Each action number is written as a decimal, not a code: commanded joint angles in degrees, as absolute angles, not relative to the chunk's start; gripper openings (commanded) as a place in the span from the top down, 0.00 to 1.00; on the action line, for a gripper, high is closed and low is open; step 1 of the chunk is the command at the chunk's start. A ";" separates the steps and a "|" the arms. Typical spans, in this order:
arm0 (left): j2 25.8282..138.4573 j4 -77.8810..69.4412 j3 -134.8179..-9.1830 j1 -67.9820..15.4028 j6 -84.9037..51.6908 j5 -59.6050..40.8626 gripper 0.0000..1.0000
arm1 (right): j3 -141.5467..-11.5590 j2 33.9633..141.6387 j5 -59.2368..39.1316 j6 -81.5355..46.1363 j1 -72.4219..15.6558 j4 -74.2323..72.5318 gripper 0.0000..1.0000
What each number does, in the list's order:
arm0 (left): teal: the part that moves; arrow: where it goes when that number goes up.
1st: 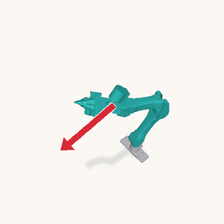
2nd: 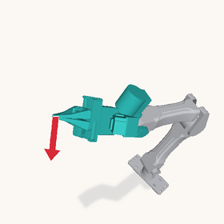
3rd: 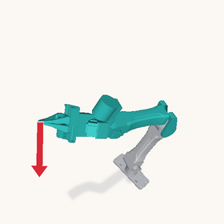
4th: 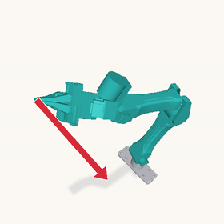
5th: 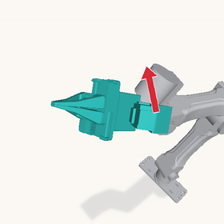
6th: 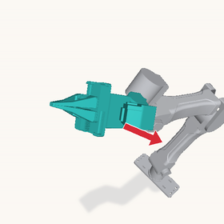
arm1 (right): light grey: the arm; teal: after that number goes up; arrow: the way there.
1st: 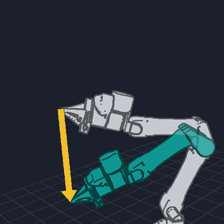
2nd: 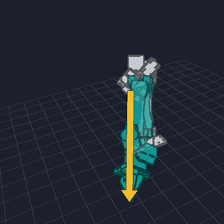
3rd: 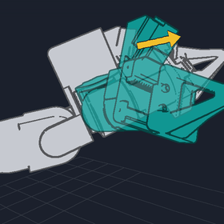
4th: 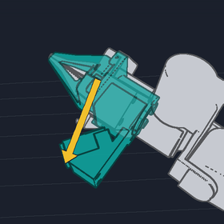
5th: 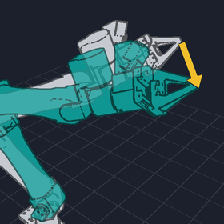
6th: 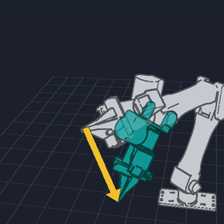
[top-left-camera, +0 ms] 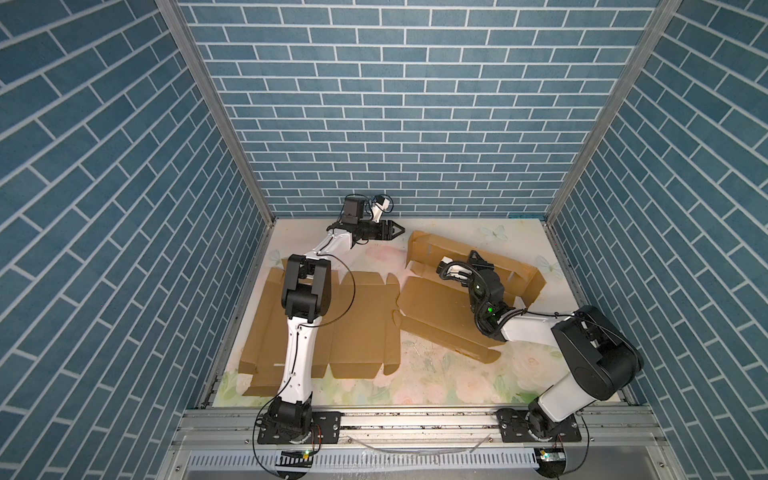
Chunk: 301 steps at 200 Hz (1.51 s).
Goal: Fold the paper box
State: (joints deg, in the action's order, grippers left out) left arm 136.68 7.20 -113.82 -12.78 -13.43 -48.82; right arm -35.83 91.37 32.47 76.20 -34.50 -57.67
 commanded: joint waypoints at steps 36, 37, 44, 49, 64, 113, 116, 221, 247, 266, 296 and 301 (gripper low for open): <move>150.99 17.41 -133.12 -16.39 -10.00 -46.16 0.34 | -33.83 89.46 30.10 75.85 -34.80 -60.48 1.00; 151.17 17.58 -133.44 -16.50 -9.96 -46.24 0.35 | -33.79 89.47 30.13 75.85 -34.80 -60.47 1.00; 152.13 17.73 -134.56 -16.88 -9.95 -46.80 0.34 | -33.76 89.53 30.07 75.85 -34.80 -60.48 1.00; 152.37 16.77 -134.41 -17.11 -10.17 -47.49 0.34 | -33.68 89.60 30.10 75.90 -34.88 -60.47 1.00; 152.82 15.03 -134.13 -17.44 -10.91 -49.88 0.33 | -33.55 89.88 29.97 75.95 -34.94 -60.39 1.00; 144.06 14.52 -122.28 -18.46 -5.29 -56.52 0.36 | -32.70 90.74 30.92 76.11 -34.85 -59.71 1.00; 143.16 13.87 -120.90 -18.49 -5.20 -56.53 0.36 | -32.64 90.81 30.95 76.18 -34.93 -59.70 1.00; 125.92 -2.39 -89.05 -20.48 -9.31 -44.50 0.36 | -31.46 91.76 33.89 77.17 -38.10 -59.95 1.00; 122.96 -5.87 -86.67 -17.95 -12.94 -42.38 0.35 | -30.89 88.37 33.40 76.07 -38.36 -55.49 1.00; 121.45 -6.62 -86.17 -17.40 -13.71 -44.48 0.33 | -30.57 86.60 33.43 76.25 -38.19 -53.99 1.00; 118.99 -1.52 -85.19 -16.23 -9.79 -43.71 0.30 | -31.11 84.12 32.83 76.86 -38.39 -50.77 1.00; 118.29 -0.96 -84.78 -15.95 -9.42 -43.56 0.30 | -31.11 83.98 32.79 77.22 -38.37 -50.63 1.00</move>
State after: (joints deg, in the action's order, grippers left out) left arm 121.73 -3.42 -86.17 -16.99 -11.79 -43.13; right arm -31.40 86.15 33.17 76.79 -38.06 -52.21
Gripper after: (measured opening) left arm 0.699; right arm 0.048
